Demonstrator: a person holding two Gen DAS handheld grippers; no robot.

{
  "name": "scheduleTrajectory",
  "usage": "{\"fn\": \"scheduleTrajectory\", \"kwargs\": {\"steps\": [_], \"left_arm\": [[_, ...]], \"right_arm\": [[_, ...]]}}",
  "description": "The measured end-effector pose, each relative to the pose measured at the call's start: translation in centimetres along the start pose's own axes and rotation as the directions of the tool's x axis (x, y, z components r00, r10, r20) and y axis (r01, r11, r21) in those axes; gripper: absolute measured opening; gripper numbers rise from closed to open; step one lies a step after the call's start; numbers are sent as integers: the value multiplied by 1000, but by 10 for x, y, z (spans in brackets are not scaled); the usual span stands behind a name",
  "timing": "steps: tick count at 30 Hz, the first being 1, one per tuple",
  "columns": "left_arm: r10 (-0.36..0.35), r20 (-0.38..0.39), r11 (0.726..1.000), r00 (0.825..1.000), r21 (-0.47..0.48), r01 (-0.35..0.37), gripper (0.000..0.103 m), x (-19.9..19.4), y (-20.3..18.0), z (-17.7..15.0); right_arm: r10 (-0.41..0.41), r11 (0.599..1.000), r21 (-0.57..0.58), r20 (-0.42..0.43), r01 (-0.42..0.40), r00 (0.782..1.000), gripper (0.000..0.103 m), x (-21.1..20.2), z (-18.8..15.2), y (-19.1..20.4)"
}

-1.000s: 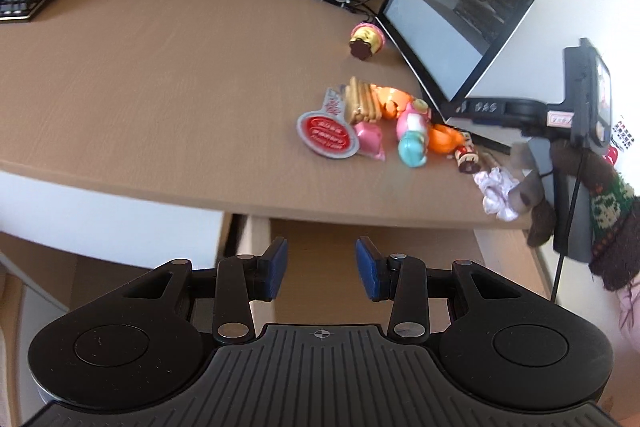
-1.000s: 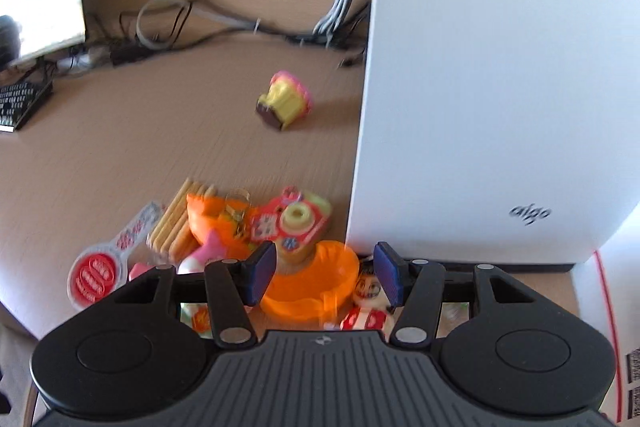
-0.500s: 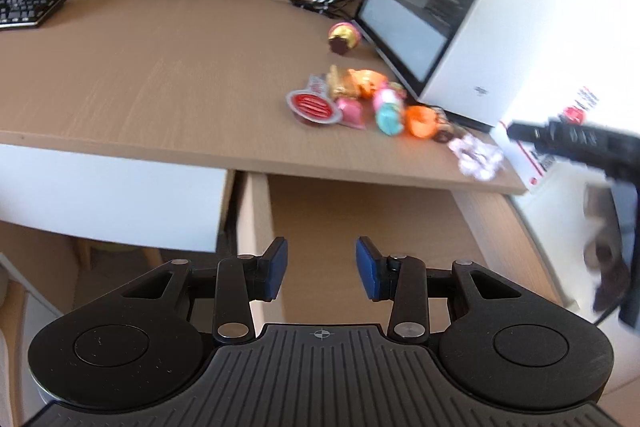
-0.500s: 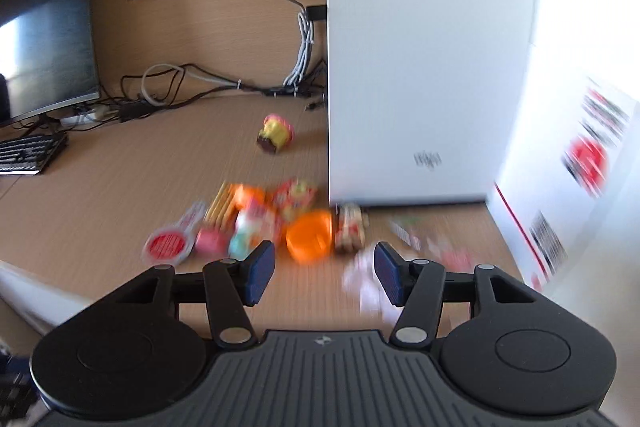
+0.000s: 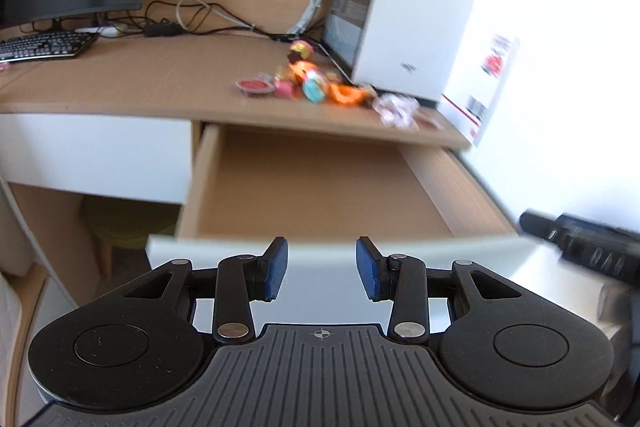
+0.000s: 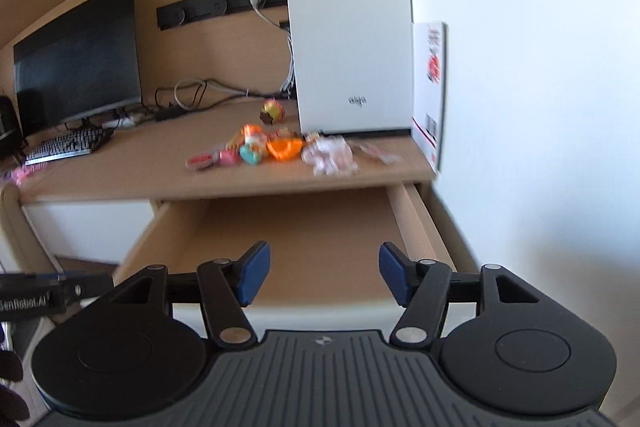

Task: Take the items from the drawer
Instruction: 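Push the drawer front closed with both grippers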

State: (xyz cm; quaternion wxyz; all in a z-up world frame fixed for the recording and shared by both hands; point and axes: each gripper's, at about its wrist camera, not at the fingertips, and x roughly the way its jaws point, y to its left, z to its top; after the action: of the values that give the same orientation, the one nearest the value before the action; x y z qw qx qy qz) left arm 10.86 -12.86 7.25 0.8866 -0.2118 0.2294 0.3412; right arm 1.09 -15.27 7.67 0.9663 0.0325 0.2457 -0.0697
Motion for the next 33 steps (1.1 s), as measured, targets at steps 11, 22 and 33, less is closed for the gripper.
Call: {"fn": "scheduleTrajectory", "kwargs": {"steps": [11, 22, 33], "left_arm": [[97, -64, 995, 993, 27, -95, 42, 53, -21, -81], [134, 56, 988, 989, 65, -137, 42, 81, -12, -91], [148, 108, 984, 983, 81, -158, 43, 98, -15, -84]], "right_arm": [[-43, 998, -44, -92, 40, 995, 62, 26, -131, -14], [-79, 993, -89, 9, 79, 997, 62, 75, -141, -8], [-92, 988, -115, 63, 98, 994, 62, 96, -128, 4]]}}
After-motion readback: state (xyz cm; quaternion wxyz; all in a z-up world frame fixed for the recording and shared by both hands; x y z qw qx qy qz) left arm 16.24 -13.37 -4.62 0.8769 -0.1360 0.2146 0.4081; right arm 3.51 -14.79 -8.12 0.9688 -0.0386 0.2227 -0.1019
